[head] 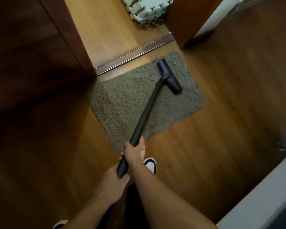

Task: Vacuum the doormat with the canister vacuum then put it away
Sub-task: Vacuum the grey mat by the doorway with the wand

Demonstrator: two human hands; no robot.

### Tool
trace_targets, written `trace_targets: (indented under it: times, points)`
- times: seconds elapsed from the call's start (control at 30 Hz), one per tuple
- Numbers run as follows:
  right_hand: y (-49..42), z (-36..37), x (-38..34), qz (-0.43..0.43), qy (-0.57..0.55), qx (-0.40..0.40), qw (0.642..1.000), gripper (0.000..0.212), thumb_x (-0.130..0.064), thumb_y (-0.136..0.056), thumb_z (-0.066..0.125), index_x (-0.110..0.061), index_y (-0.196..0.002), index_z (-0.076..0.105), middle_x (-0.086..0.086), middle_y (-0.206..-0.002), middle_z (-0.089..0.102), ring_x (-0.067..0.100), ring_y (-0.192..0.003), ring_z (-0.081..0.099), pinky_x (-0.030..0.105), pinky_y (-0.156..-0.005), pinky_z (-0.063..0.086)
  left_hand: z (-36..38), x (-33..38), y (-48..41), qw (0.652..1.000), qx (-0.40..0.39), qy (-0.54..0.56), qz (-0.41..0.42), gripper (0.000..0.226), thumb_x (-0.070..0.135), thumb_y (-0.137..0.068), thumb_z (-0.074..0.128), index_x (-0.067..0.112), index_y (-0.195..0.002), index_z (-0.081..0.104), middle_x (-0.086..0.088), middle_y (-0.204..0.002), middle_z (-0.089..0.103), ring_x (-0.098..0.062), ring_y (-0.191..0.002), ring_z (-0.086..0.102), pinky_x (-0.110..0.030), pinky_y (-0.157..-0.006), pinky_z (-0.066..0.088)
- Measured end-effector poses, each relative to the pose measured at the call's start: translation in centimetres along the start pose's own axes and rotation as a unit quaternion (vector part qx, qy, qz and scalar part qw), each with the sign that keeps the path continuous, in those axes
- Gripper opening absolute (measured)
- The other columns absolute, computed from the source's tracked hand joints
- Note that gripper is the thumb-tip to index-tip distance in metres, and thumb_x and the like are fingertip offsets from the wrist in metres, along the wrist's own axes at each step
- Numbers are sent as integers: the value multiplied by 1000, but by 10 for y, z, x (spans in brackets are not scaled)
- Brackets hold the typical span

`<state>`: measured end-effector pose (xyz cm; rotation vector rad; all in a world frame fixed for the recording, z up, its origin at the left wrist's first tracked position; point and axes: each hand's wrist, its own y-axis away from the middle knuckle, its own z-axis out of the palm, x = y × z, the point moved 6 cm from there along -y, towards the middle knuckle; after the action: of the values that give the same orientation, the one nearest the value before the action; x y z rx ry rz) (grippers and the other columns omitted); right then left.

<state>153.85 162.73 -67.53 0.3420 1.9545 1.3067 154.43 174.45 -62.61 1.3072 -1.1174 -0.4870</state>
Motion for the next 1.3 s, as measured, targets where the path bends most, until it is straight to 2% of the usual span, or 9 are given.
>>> trace_targets:
  times: [0.23, 0.4, 0.63, 0.8, 0.9, 1.0, 1.07, 1.17, 1.3]
  points:
    - [-43, -25, -56, 0, 3, -5, 1000, 76, -12, -98, 56, -41, -157, 18, 10, -96, 63, 14, -46, 55, 27, -46, 50, 16, 64, -32, 999, -26, 37, -11, 17, 36, -95, 59, 20, -90, 60, -2, -60, 57, -19, -46, 52, -31, -52, 45]
    - [-71, -46, -95, -10, 5, -10, 1000, 68, -11, -98, 57, -34, -154, 27, 9, -92, 60, 14, -45, 55, 27, -47, 51, 30, 110, -53, 998, -6, 52, 32, 23, 32, -96, 59, 14, -82, 60, -4, -52, 49, -22, -44, 43, -33, -46, 40]
    - [-89, -66, -127, -20, -5, -5, 1000, 61, -9, -97, 57, -31, -149, 34, 12, -90, 60, 14, -45, 55, 29, -48, 52, 39, 148, -64, 998, 42, 21, 35, 23, 36, -91, 61, 17, -78, 60, -5, -58, 55, -25, -50, 51, -35, -53, 49]
    - [-73, -60, -111, -7, -4, -8, 1000, 65, -9, -97, 57, -32, -151, 31, 10, -86, 60, 15, -46, 54, 30, -49, 52, 37, 129, -50, 999, 20, 30, 35, 24, 34, -93, 61, 13, -80, 59, -4, -54, 51, -22, -43, 48, -34, -48, 44]
    - [-52, -49, -85, 4, 6, -9, 1000, 70, -10, -97, 57, -35, -155, 25, 10, -92, 61, 15, -46, 55, 28, -48, 52, 33, 104, -32, 999, -21, 46, 3, 26, 36, -96, 59, 13, -84, 58, -5, -54, 51, -21, -41, 46, -30, -44, 43]
    - [-27, -36, -59, 13, 9, -16, 1000, 74, -12, -97, 57, -38, -156, 21, 10, -99, 63, 13, -45, 57, 27, -47, 51, 21, 76, -13, 999, -27, 23, -12, 19, 35, -98, 56, 17, -90, 60, -1, -52, 56, -17, -40, 51, -28, -46, 44]
    - [-11, -26, -43, 14, 12, -20, 1000, 75, -12, -96, 57, -39, -156, 21, 12, -103, 64, 10, -44, 57, 26, -47, 51, 13, 55, -4, 1000, -14, 0, -15, 18, 34, -97, 57, 18, -90, 61, -1, -55, 58, -16, -45, 54, -27, -50, 45]
    - [10, -13, -21, 15, 9, -28, 999, 76, -12, -95, 57, -40, -156, 20, 11, -105, 64, 10, -43, 57, 25, -47, 51, 4, 28, 13, 1000, 9, -16, -22, 16, 34, -95, 59, 19, -93, 63, -4, -70, 64, -19, -62, 61, -27, -58, 44]
    - [34, -4, 4, 23, 6, -35, 999, 78, -10, -97, 56, -39, -158, 16, 7, -102, 63, 7, -41, 56, 24, -45, 50, 0, 5, 32, 1000, 1, -7, -31, 6, 33, -95, 60, 27, -93, 60, -6, -83, 67, -21, -76, 64, -28, -62, 44]
